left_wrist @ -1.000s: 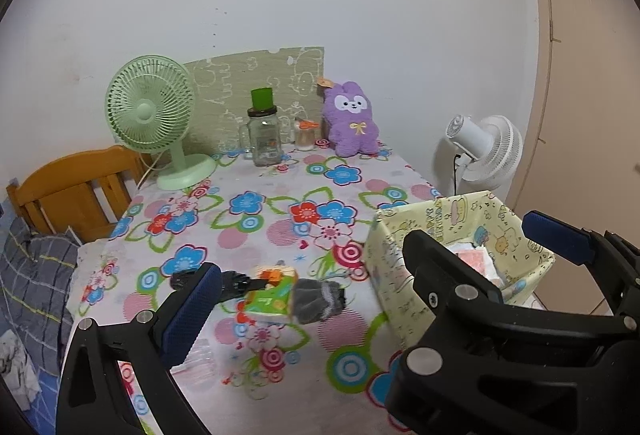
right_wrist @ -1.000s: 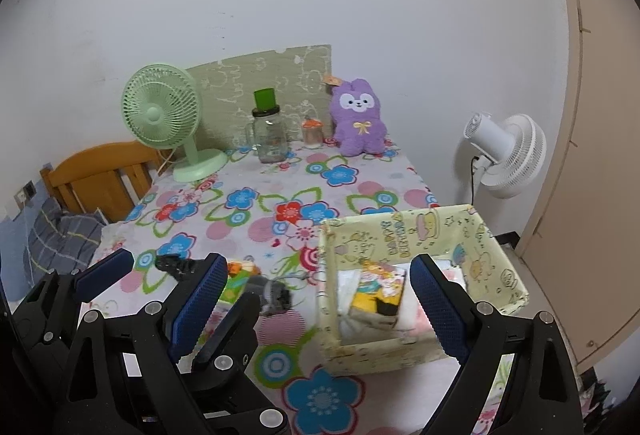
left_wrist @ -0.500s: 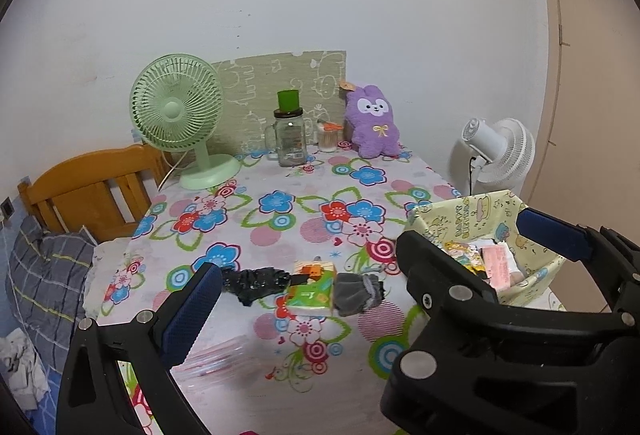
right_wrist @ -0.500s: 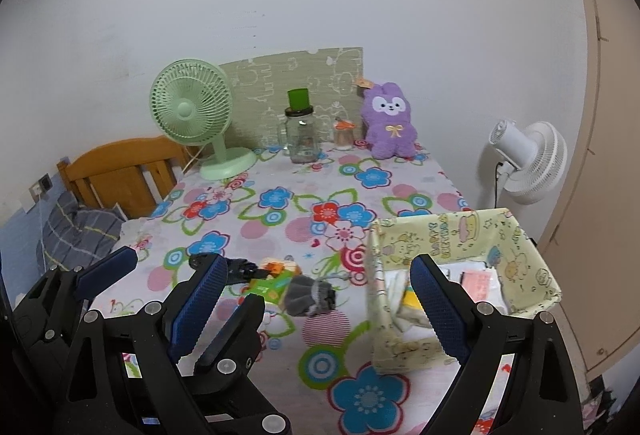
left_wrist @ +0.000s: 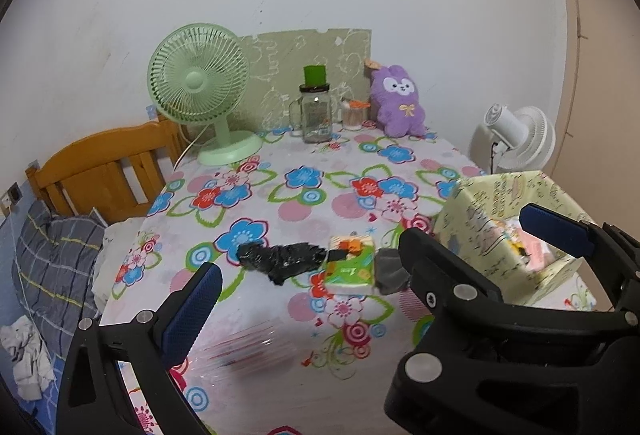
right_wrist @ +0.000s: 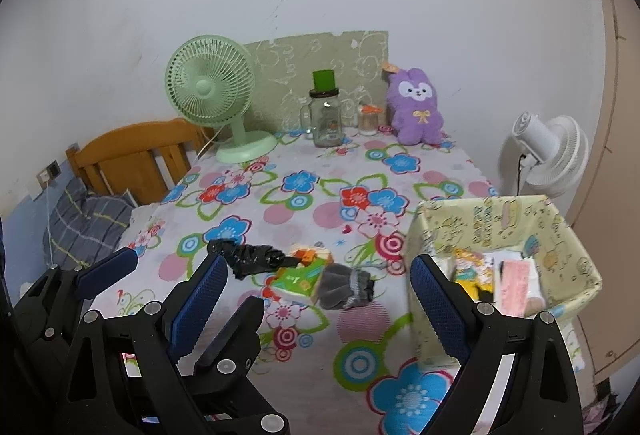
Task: Organize soft objects
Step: 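Withdraw both tools from the box back over the table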
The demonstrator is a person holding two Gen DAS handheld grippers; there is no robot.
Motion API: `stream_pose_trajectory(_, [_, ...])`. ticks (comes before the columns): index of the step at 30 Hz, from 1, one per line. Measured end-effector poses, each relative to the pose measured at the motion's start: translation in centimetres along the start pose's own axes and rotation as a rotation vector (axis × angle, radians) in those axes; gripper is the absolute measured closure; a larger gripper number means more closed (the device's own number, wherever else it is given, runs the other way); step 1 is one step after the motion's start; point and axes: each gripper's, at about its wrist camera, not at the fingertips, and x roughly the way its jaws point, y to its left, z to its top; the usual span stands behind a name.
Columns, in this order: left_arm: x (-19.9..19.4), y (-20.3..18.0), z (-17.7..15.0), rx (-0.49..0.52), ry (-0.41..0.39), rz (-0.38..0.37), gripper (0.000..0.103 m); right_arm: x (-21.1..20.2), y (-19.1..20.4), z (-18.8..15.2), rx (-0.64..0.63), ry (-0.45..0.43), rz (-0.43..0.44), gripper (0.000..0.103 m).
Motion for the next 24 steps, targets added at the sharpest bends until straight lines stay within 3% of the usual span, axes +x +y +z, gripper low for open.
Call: stream_pose_trajectory(24, [5.5,3.9,-5.8,0.004,0.171,0.035,0.0,6.7,3.2,-5.1,-0.021,0.151,0.028,0.008])
